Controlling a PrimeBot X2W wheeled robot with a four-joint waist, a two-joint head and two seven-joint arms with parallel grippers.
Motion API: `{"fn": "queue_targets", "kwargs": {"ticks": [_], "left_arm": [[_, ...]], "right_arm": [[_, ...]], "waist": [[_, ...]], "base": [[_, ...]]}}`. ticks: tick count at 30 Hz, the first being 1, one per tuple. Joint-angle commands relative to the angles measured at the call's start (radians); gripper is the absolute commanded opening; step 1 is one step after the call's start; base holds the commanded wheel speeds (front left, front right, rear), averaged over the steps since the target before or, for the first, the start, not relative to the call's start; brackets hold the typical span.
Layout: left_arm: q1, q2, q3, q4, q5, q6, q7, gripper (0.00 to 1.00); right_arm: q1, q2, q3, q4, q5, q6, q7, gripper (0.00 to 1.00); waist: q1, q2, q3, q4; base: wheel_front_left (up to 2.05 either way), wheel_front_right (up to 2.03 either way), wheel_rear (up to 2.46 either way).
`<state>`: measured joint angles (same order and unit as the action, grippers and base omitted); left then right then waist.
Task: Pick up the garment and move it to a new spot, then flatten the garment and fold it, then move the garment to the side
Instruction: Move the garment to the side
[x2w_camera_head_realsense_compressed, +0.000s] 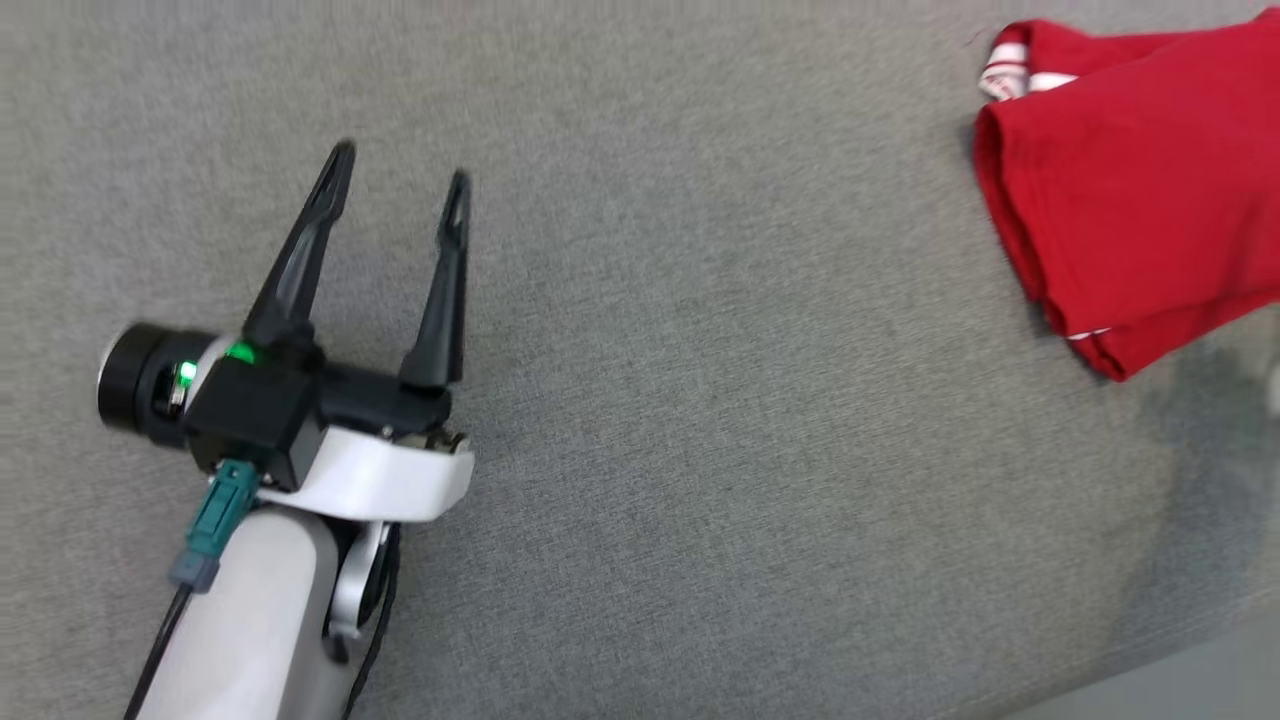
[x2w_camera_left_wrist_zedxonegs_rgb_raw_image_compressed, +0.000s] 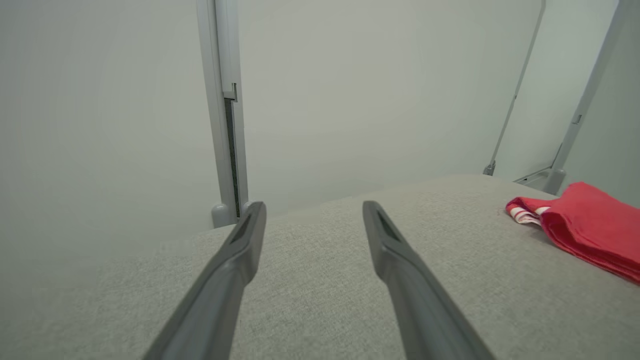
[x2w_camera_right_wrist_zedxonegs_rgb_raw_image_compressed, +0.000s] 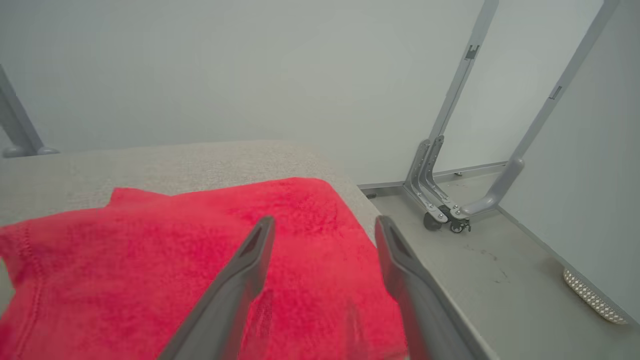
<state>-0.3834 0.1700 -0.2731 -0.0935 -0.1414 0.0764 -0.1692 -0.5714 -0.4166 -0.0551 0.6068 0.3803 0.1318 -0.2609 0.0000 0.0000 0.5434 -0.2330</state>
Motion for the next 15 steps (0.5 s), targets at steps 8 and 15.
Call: {"fn": "queue_targets", "kwargs": {"ticks": [8,15], "left_arm": [[0.166,0.013,0.048,0.021,-0.057,0.04,-0.025,1.0],[0.23,0.003,0.055,0.032,-0.073,0.061,-0.035,1.0]], "right_arm": [[0.261,0.167,-0.03,-0.267,-0.097,-0.002,-0.005,1.0],[0.361,0.211,-0.024,-0.374,-0.121,-0.002,0.011,1.0]], "waist": [[0.0,0.0,-0.168,0.002],[0.0,0.0,-0.215,0.03]], "base": [[0.0,0.0,0.0],[0.0,0.0,0.0]]}}
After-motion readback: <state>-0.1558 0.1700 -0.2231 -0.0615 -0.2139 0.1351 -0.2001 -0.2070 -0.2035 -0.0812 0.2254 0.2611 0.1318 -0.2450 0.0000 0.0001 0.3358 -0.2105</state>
